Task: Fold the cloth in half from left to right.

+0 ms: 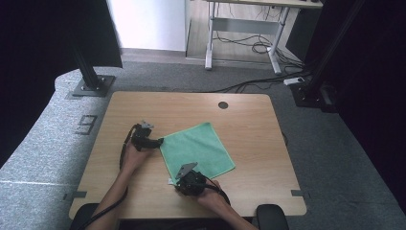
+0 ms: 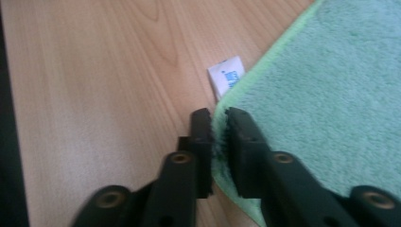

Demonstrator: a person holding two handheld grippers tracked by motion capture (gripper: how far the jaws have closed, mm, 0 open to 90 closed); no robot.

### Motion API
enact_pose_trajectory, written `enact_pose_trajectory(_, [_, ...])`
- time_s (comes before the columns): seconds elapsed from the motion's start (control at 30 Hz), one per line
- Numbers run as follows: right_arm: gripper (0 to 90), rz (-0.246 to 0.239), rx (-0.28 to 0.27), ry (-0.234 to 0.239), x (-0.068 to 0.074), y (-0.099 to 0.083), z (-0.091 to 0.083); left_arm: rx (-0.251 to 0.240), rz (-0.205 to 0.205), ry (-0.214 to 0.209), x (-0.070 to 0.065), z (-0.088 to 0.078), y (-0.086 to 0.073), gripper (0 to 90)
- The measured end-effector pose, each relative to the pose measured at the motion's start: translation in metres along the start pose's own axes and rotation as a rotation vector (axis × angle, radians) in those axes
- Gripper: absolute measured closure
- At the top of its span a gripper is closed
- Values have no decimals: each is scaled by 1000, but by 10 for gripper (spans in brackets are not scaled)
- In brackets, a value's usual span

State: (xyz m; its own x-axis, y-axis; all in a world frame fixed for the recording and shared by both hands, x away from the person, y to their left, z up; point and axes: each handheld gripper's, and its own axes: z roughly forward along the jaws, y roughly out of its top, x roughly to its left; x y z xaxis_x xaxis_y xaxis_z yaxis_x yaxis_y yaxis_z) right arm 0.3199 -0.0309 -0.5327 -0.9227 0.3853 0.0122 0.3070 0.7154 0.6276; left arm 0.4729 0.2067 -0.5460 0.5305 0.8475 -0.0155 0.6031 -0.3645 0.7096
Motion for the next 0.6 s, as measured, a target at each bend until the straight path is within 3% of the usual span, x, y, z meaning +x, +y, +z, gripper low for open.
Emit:
enact_pose_trajectory(0.13, [855, 9, -6, 1, -2, 0, 0, -4, 26, -51, -7, -2, 1, 633])
enact_pose_trajectory(0.23, [855, 12, -8, 6, -1, 1, 1, 7, 6, -91, -7, -3, 1, 809])
enact_pose_trajectory(0.33, [855, 11, -13, 28, 1, 4, 5, 13, -16, -90, -3, -6, 0, 867])
enact_pose_trajectory(0.6, [858, -32, -20, 58, 17, 21, 17, 31, -66, -70, 8, -18, -6, 882])
